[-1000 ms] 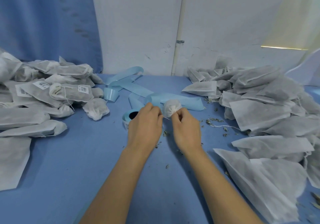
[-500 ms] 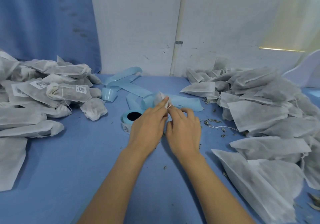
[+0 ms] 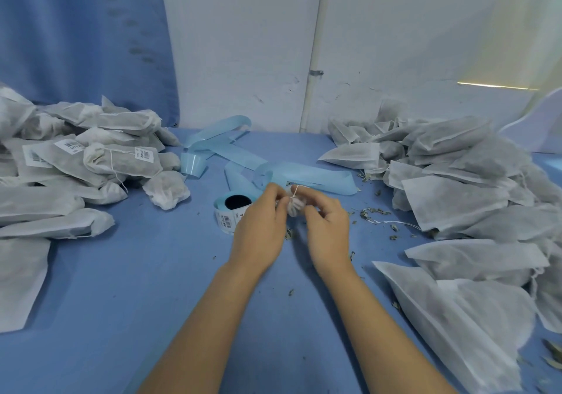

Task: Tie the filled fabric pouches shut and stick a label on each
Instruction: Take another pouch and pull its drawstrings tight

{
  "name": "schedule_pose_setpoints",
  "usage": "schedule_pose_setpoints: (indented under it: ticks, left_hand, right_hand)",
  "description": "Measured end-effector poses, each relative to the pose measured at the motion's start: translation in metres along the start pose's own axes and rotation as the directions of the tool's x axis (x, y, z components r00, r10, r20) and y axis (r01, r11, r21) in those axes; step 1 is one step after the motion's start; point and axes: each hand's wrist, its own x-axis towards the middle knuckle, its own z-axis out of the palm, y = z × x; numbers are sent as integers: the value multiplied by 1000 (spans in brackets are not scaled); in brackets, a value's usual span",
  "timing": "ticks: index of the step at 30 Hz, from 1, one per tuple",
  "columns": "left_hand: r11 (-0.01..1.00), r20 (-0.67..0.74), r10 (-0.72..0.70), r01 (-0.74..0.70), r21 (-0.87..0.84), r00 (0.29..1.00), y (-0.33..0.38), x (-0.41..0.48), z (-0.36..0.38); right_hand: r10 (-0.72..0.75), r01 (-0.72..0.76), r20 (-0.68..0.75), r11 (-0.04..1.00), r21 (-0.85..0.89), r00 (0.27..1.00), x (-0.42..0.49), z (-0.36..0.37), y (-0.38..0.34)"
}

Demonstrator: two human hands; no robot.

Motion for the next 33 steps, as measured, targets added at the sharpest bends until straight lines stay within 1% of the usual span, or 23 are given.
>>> schedule_pose_setpoints:
  ticks: [3, 5, 8, 12, 14, 15, 16, 17, 18, 19, 21, 23, 24, 26, 28, 30, 33]
  left_hand:
    - [994, -39, -74, 70, -88, 997, 0, 1, -1]
    - [987, -55, -102, 95, -126, 993, 0, 1, -3]
    - [979, -72, -125, 111, -173, 990, 0, 2, -5]
    - [978, -93, -125, 107, -179, 988, 0, 5, -8]
    - [981, -106, -112, 93, -171, 988, 0, 4, -9]
    - [985, -115, -100, 82, -155, 988, 1, 4, -9]
    - [987, -124, -90, 71, -146, 988, 1, 3, -9]
    - [986, -135, -87, 65, -156, 987, 2, 3, -8]
    - [981, -146, -91, 64, -181, 985, 3, 4, -7]
    - [975, -152, -104, 70, -213, 983, 4, 5, -7]
    - [946, -142, -152, 102, -308, 978, 4, 6, -5]
    - [890, -117, -209, 139, -435, 971, 4, 7, -6]
    - [861, -106, -231, 153, -485, 967, 4, 8, -6]
    - [823, -94, -252, 162, -545, 963, 3, 9, -7]
    - [805, -97, -249, 150, -575, 964, 2, 10, -7]
    - [798, -97, -237, 137, -587, 967, 3, 11, -8]
    - [836, -114, -205, 113, -537, 972, 1, 9, -9]
  right_hand:
    - [79, -89, 54, 968, 235, 995, 0, 0, -3]
    - [138, -172, 124, 928, 330, 983, 0, 0, -3]
    - [166, -232, 202, 897, 376, 965, 1, 0, -2]
    - [111, -212, 268, 899, 384, 957, 0, -1, -4]
    - [78, -183, 286, 915, 360, 955, -1, 0, -7]
    - [63, -150, 279, 941, 304, 958, -1, 1, -7]
    - [38, -88, 257, 979, 186, 966, -2, 2, -6]
    - [-1, -3, 232, 1000, 18, 973, -3, 3, -5]
    - [-59, 94, 222, 984, -150, 973, -5, 4, -3]
    - [-128, 188, 225, 944, -273, 966, -7, 5, -2]
    - [-203, 292, 261, 883, -367, 944, -9, 7, -2]
    - [-223, 324, 282, 861, -392, 933, -9, 9, -3]
    - [-213, 311, 284, 876, -369, 935, -9, 10, -4]
    - [-162, 238, 277, 933, -269, 947, -9, 10, -8]
    - [-127, 180, 262, 965, -190, 957, -9, 11, -13]
    - [-133, 176, 241, 970, -165, 961, -9, 11, -15]
    - [-122, 154, 242, 981, -118, 963, -7, 9, -18]
